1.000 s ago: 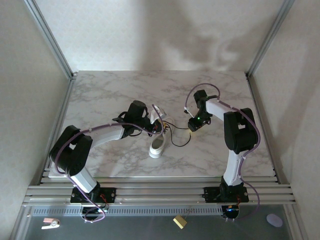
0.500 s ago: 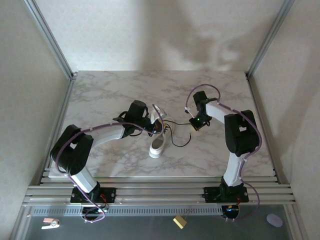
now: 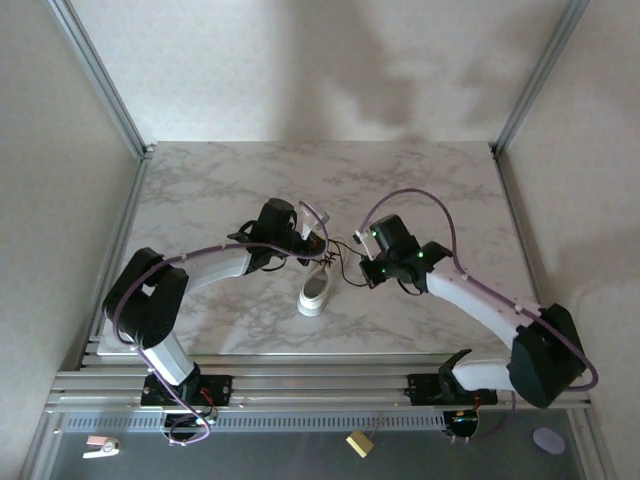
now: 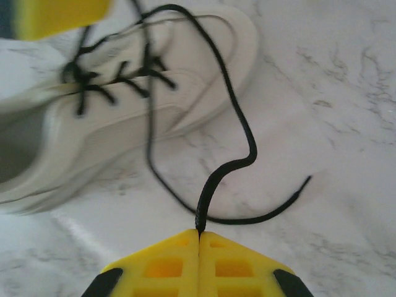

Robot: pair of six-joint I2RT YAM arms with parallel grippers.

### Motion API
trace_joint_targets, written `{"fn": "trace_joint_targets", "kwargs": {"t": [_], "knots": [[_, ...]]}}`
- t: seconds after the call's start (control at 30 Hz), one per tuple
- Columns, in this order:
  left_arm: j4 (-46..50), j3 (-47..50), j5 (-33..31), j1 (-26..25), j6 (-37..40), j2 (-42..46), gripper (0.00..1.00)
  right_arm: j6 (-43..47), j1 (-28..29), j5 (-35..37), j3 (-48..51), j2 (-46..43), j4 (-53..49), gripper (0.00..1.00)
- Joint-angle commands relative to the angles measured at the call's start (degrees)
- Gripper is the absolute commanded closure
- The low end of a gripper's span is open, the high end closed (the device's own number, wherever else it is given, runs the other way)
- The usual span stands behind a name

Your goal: Tie the shoes

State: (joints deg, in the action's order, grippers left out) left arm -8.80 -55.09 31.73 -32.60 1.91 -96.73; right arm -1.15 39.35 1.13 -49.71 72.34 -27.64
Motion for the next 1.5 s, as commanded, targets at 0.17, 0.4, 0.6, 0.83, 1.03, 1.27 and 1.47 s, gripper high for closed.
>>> {"fn": "trace_joint_targets", "kwargs": {"t": [0.17,0.4,0.6,0.83,1.03,1.27,1.47], "knots": [[-1.22,-2.99,-1.36,-0.48,-5.33,-2.8,1.0,-7.23,10.56,6.44,5.81,-12.6,5.3,1.0],[-1.93,-2.92,-1.14,-0.36,-6.2,-2.99,1.0,-3.68,11.33,0.14,9.91,-18.58,10.43,1.0],[-1.93,-3.01,-1.23,-0.02,-6.66,-3.38,1.0,-2.47,12.15,-2.2,11.93,-21.83,13.22,1.0],[-3.05,-3.08,-0.06,0.51,-8.1,-3.64,1.0,0.42,14.54,-7.53,11.23,-18.31,15.96,1.0],[-3.92,-2.88,2.02,1.17,-9.14,-3.91,1.0,1.19,19.28,-5.02,9.21,-7.79,25.29,1.0],[-4.98,-2.18,3.23,2.17,-10.42,-4.28,1.0,3.07,25.17,1.81,7.93,3.78,40.39,1.0],[-5.13,-1.88,3.68,2.43,-10.53,-4.62,1.0,4.75,28.21,5.1,2.35,14.53,43.6,1.0]]}}
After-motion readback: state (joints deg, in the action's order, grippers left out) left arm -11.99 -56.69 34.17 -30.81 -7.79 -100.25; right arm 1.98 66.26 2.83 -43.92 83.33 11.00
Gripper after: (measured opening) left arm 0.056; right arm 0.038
